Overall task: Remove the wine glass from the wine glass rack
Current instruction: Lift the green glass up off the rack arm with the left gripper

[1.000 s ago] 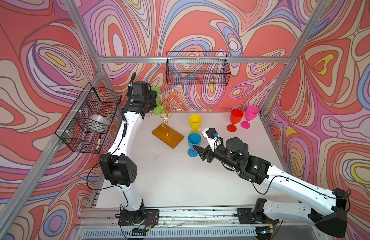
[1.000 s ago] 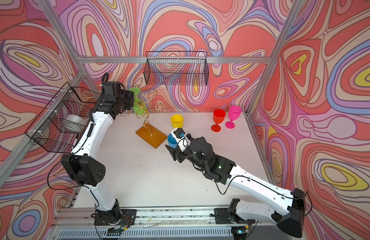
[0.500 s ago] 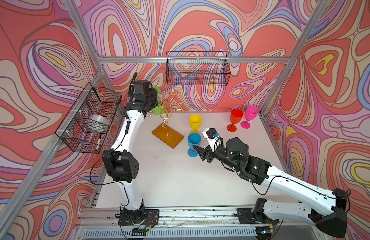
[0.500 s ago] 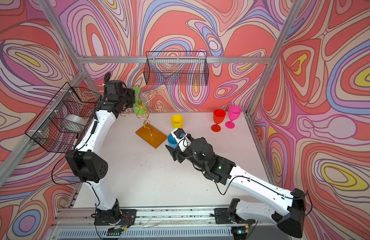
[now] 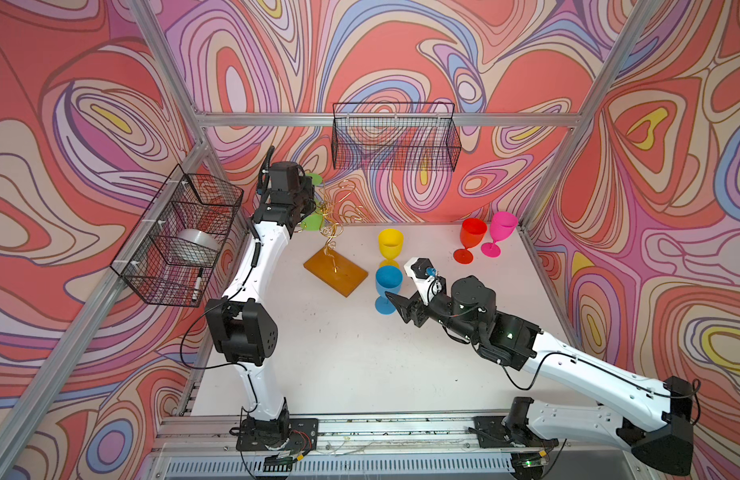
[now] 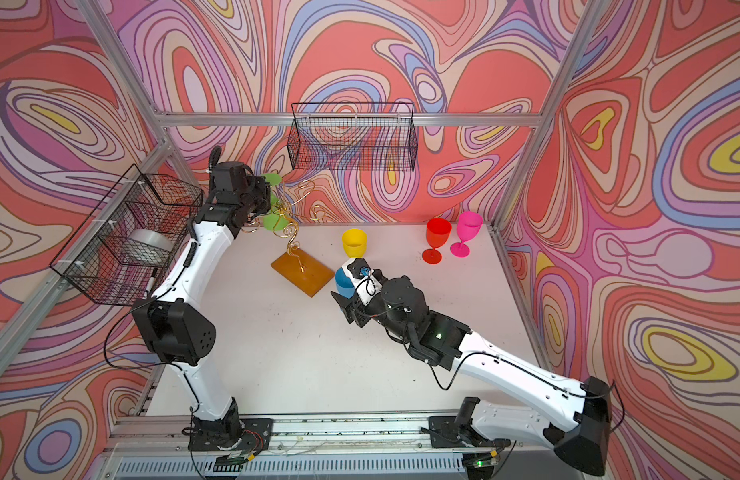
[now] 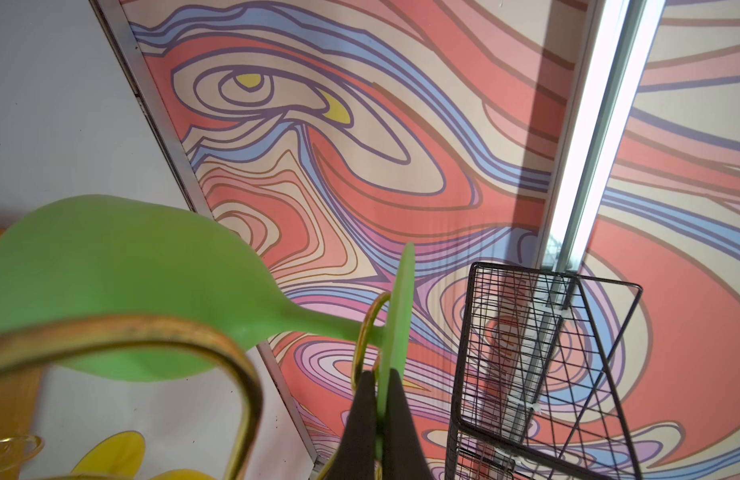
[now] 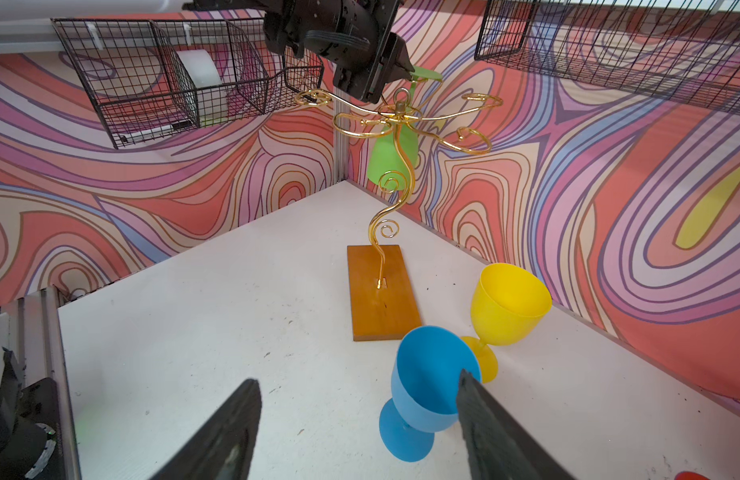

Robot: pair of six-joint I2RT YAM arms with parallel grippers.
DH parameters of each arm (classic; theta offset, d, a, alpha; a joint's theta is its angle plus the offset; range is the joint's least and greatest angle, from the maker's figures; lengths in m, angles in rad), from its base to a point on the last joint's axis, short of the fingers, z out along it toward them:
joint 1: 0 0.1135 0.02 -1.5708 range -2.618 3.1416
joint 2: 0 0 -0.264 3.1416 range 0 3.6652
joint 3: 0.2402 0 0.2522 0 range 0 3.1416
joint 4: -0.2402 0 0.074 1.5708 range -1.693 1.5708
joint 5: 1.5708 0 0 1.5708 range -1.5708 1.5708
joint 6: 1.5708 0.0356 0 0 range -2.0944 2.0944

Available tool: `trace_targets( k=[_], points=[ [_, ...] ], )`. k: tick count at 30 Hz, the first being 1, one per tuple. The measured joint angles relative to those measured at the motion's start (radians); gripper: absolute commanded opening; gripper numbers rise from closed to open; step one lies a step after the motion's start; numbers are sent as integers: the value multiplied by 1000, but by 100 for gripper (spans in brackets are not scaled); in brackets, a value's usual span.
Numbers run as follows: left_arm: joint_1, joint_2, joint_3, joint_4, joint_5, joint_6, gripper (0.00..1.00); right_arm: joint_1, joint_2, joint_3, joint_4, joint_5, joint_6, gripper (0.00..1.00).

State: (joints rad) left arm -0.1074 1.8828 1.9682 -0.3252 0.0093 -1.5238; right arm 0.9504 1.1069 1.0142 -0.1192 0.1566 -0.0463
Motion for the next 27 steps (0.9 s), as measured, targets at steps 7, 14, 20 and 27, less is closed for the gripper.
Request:
trace_targets(
  k=[7,14,20,27],
  points=[
    [0,-8,-9,8,-3,0,0,0,-7,0,0,-1,3,78],
    [5,-37,-12,9,-3,1,0,0,-7,0,0,-8,3,78],
    [6,-49,-12,12,1,1,0,0,-7,0,0,-8,4,78],
    [11,-49,-14,17,14,1,0,0,-7,0,0,-9,6,78]
  ],
)
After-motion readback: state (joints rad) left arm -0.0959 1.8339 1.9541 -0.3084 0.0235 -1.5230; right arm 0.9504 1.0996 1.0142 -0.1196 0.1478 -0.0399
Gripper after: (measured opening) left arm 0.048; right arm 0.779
